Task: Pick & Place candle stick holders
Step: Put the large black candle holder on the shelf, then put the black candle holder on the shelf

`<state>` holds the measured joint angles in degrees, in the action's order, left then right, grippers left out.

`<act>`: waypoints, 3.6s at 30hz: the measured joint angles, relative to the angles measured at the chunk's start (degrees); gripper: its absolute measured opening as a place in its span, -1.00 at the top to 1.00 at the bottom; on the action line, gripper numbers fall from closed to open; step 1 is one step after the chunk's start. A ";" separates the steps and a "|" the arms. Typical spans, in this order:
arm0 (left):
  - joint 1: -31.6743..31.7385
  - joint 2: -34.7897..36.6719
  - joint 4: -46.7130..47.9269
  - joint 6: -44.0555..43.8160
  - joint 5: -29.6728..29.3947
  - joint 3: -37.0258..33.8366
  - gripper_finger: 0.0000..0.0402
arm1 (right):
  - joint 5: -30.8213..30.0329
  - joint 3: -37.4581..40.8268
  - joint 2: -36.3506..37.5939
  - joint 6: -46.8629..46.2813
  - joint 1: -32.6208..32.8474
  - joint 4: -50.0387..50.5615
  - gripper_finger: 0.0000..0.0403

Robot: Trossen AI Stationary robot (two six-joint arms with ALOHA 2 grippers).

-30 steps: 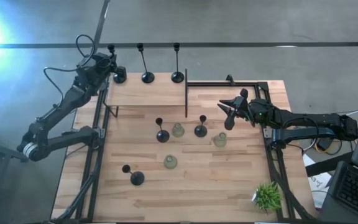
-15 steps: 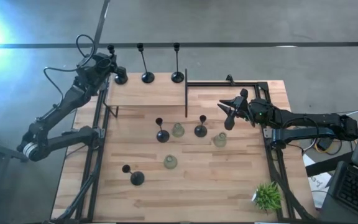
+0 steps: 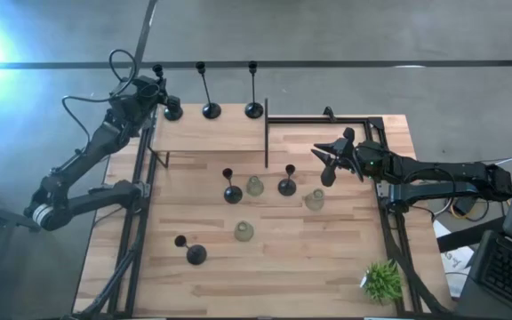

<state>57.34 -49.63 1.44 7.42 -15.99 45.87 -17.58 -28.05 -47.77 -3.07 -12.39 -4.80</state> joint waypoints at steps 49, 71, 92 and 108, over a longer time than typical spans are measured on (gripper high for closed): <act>-0.11 5.37 8.35 -2.86 5.97 0.33 0.20 | 0.20 0.00 0.00 -0.98 0.01 -0.06 0.54; -1.10 24.78 28.07 -11.34 45.85 1.68 0.29 | 1.69 0.00 0.00 -1.27 -0.01 -0.06 0.55; -1.97 38.80 23.99 -19.85 63.81 -14.52 0.33 | 2.71 0.00 -0.01 -2.31 0.01 -0.56 0.60; -10.38 40.09 18.45 -12.04 65.02 -19.40 0.33 | 2.80 0.24 -0.02 -2.66 0.01 -0.53 0.66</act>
<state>46.96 -9.54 19.89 -4.62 49.03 26.47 -14.79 -27.81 -47.79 -5.73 -12.38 -5.33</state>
